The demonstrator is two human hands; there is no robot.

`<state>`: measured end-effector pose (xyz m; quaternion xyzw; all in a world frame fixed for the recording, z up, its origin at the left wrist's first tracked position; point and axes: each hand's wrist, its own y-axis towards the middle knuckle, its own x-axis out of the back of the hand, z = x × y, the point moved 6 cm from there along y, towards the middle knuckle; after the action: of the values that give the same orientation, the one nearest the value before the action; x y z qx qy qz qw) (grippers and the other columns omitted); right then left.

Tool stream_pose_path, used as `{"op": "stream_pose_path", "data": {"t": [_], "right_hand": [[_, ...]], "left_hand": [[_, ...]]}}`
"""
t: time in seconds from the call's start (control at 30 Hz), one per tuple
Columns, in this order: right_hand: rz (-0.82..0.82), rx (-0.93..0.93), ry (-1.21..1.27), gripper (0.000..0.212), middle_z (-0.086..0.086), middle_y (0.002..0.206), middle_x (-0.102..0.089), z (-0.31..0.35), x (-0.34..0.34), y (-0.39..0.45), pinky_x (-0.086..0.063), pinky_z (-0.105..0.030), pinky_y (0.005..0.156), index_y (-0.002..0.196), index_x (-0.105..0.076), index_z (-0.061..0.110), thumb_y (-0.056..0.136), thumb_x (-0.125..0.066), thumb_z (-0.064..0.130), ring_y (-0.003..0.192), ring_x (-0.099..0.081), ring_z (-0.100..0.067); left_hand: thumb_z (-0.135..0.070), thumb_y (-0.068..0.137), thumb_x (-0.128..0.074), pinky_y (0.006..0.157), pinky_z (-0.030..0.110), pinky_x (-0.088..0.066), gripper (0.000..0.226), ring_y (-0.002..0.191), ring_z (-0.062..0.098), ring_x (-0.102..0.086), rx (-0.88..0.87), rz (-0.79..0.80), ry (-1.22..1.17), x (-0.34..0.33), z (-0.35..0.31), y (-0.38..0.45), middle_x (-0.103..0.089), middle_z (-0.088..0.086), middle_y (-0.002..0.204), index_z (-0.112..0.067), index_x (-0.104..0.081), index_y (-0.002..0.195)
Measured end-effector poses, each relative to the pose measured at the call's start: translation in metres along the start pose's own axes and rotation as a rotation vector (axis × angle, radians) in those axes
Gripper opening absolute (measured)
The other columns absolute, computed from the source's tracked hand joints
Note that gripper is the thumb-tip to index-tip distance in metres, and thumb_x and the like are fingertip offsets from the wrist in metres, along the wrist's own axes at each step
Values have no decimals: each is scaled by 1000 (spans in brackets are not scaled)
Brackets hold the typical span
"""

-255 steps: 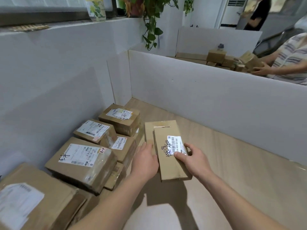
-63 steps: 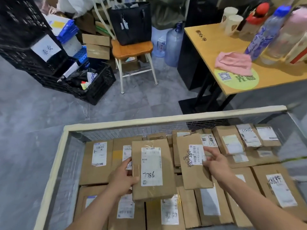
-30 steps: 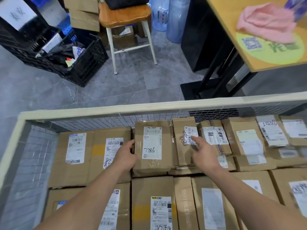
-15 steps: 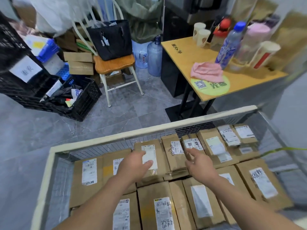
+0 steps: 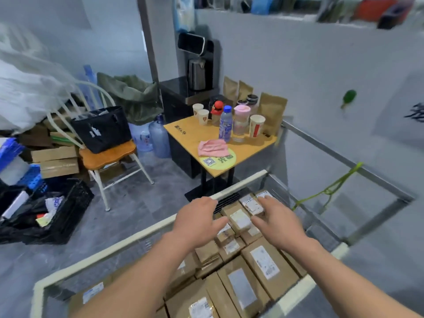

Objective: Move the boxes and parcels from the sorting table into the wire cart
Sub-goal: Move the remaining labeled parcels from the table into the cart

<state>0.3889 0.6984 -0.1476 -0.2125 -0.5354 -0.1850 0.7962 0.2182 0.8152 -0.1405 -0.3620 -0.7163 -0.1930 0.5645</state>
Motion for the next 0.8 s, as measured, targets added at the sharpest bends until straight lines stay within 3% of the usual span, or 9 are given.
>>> {"op": "stream_pose_path", "data": {"t": [0.1, 0.2, 0.3, 0.53, 0.7, 0.8], "right_hand": [[-77, -24, -4, 67, 1, 164, -34, -32, 35, -13, -37, -38, 115, 156, -37, 24, 97, -53, 51, 150, -32, -18], [-116, -67, -12, 61, 0, 156, -44, -68, 68, -31, -41, -39, 110, 151, -42, 21, 99, -52, 50, 142, -43, -22], [-132, -108, -27, 50, -2, 137, -59, -112, 94, -50, -46, -39, 99, 136, -52, 20, 98, -53, 51, 125, -54, -25], [-140, -220, -44, 61, -6, 140, -60, -227, 151, -93, -50, -41, 98, 146, -43, 22, 96, -53, 56, 127, -56, -29], [-161, -301, -69, 51, -2, 135, -62, -302, 186, -131, -50, -39, 93, 137, -49, 27, 95, -53, 56, 122, -58, -29], [-184, -373, -88, 43, -4, 129, -64, -348, 201, -156, -49, -37, 87, 121, -54, 23, 94, -52, 57, 118, -59, -32]], "left_hand": [[-59, 98, -43, 91, 40, -49, 50, 121, 19, -52, -103, -35, 36, 11, -51, 6, -56, -6, 130, -22, -54, 129], [-61, 98, -42, 95, 38, -47, 54, 126, 18, -49, -181, -60, 59, 15, -104, 14, -54, -7, 137, -24, -51, 136], [-64, 95, -42, 86, 37, -48, 51, 116, 17, -53, -222, -69, 87, 12, -159, 23, -58, -7, 125, -24, -56, 123], [-67, 95, -41, 99, 40, -46, 60, 125, 19, -51, -373, -70, 140, -1, -297, 33, -57, -4, 135, -23, -54, 133], [-69, 95, -40, 103, 41, -46, 66, 131, 19, -49, -465, -63, 185, -19, -392, 40, -55, -2, 141, -21, -52, 139], [-69, 95, -40, 102, 41, -47, 66, 129, 20, -50, -529, -57, 195, -32, -446, 42, -56, -1, 138, -20, -53, 136]]}}
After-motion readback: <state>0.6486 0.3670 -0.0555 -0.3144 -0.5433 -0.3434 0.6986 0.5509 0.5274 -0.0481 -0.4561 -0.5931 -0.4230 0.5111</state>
